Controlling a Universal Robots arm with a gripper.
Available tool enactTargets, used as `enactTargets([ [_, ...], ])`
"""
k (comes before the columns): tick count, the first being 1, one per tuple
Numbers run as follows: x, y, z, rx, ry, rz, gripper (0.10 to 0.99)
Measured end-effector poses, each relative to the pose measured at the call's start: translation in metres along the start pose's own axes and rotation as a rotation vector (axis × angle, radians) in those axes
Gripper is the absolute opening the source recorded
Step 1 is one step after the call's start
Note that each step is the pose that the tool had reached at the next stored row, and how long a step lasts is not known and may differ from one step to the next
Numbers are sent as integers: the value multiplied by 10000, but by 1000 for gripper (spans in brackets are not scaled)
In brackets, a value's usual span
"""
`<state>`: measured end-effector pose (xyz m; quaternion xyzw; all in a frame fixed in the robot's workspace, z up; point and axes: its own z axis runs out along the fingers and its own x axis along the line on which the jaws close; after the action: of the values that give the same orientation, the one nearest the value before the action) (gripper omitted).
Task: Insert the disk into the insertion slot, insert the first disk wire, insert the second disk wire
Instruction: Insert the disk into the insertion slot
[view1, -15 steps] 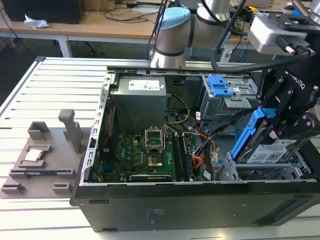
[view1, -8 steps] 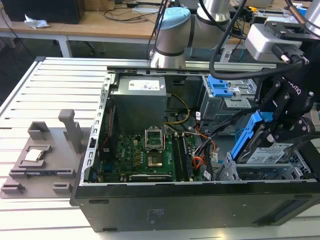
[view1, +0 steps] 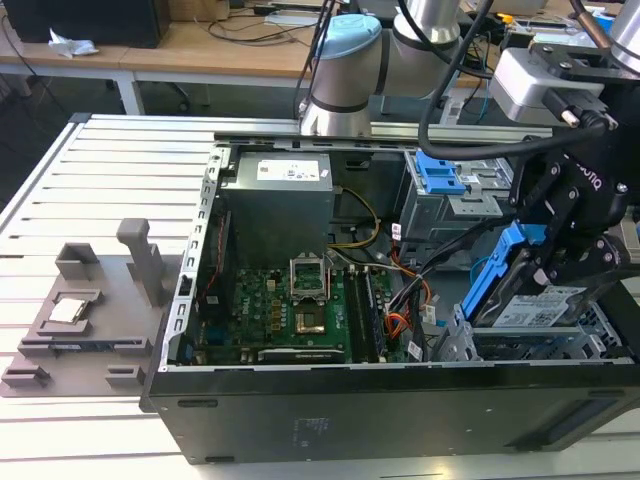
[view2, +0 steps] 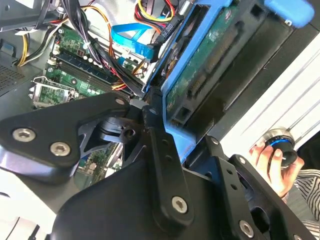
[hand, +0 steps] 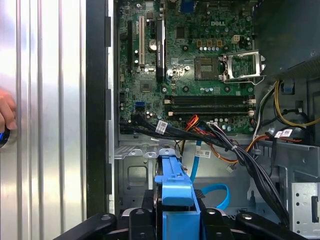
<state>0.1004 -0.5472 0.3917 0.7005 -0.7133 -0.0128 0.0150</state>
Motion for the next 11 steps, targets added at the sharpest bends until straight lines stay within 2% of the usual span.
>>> enactTargets([
  [1, 0, 0, 0, 0, -1, 0, 384],
  [2, 0, 0, 1, 0, -2, 0, 447],
  [6, 0, 0, 3, 0, -1, 0, 447],
  [7, 0, 0, 3, 0, -2, 0, 427],
  [11, 0, 0, 4, 0, -1, 1, 184],
])
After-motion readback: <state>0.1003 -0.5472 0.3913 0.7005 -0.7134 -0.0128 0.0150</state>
